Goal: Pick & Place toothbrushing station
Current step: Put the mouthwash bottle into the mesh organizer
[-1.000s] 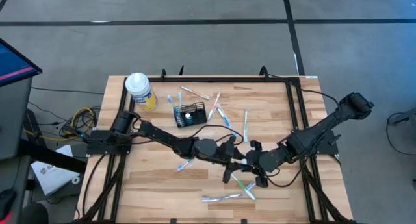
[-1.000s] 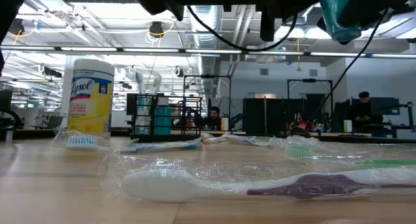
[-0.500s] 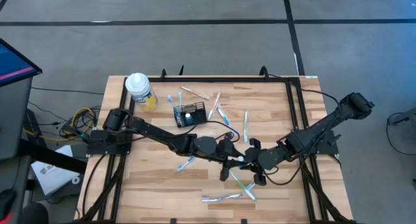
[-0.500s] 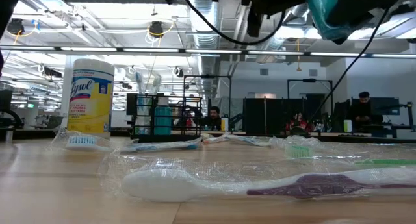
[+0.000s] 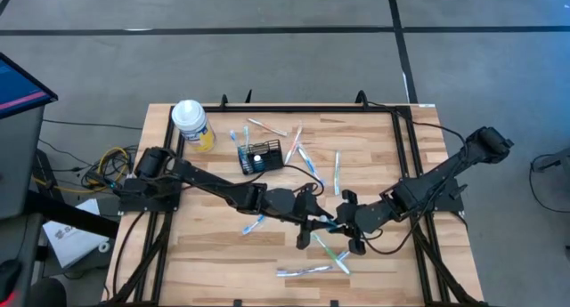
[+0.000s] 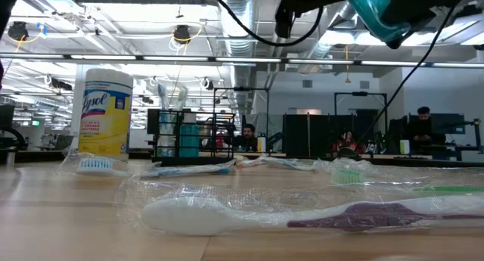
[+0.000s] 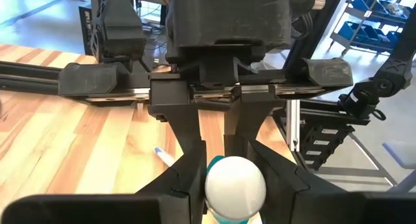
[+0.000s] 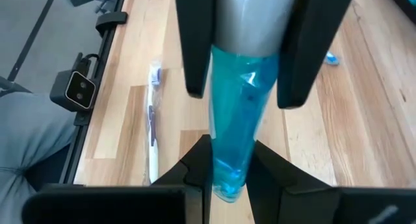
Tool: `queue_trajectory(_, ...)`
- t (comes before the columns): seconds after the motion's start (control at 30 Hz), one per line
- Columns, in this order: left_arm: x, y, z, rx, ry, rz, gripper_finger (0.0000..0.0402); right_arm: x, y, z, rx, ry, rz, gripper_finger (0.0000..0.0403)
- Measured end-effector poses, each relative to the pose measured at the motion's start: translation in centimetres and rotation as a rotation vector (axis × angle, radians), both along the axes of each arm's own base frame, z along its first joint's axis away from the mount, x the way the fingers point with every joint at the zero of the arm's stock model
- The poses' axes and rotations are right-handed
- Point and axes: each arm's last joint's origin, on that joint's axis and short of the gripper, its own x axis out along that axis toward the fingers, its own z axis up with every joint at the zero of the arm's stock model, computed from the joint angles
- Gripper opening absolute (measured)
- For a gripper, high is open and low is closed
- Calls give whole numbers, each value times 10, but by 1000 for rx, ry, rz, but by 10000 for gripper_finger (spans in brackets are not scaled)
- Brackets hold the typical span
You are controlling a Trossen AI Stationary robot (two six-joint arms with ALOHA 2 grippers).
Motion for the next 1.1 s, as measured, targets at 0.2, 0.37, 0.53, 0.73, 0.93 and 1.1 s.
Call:
queue_trajectory(0.2, -1, 0, 0, 0, 18, 0, 94, 0, 0, 0, -1, 2, 1, 58)
queue_trajectory(0.37, -1, -1, -1, -30, 28, -23, 96, 0, 0, 0, 2, 1, 2, 58)
queue_trajectory(0.53, -2, -2, -3, -43, 64, -60, 117, 0, 1, -1, 0, 7, 15, 58)
queue_trajectory(0.73, -2, 2, -4, -93, 98, -94, 145, -1, 1, -2, -1, 14, 20, 58)
queue_trajectory(0.93, 0, 12, -6, -123, 127, -96, 164, -1, 1, -2, 0, 12, 9, 58)
queue_trajectory(1.1, -1, 15, -10, -149, 167, -78, 167, 0, 0, -1, 0, 0, -2, 58)
